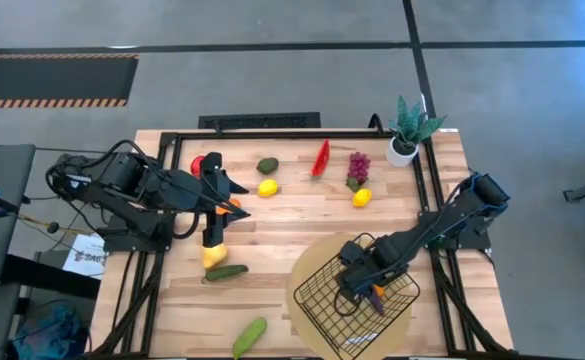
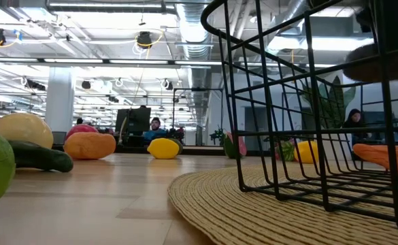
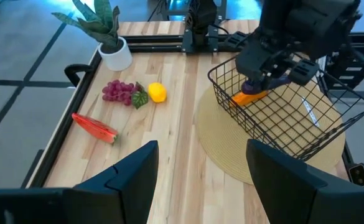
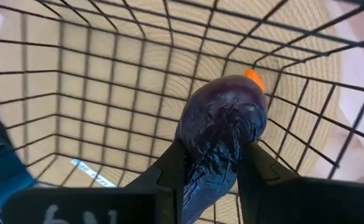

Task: Build produce basket
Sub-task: Put the eggplant into the mesh basket

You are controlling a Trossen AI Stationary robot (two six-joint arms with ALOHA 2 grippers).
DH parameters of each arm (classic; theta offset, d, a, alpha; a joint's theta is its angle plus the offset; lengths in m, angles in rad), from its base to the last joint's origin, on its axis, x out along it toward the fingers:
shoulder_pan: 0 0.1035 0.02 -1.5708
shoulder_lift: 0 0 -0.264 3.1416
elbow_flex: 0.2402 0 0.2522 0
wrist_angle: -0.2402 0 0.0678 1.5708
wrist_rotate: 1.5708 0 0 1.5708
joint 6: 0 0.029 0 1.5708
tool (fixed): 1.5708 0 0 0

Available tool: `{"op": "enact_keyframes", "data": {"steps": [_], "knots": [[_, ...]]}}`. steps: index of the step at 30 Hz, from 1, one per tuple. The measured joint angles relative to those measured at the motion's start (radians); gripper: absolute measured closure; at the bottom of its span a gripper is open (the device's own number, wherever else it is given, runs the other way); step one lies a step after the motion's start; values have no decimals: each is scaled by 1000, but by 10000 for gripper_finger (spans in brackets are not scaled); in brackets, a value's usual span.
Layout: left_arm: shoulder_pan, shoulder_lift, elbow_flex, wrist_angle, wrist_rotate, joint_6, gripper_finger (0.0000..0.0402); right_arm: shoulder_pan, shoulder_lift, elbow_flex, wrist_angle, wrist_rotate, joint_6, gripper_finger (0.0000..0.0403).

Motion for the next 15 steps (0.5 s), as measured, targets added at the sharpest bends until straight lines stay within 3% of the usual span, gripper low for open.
{"op": "enact_keyframes", "data": {"steps": [15], "knots": [[0,0,0,0,-18,-20,171,-7,0,-112,124,-3,-58,304]]}}
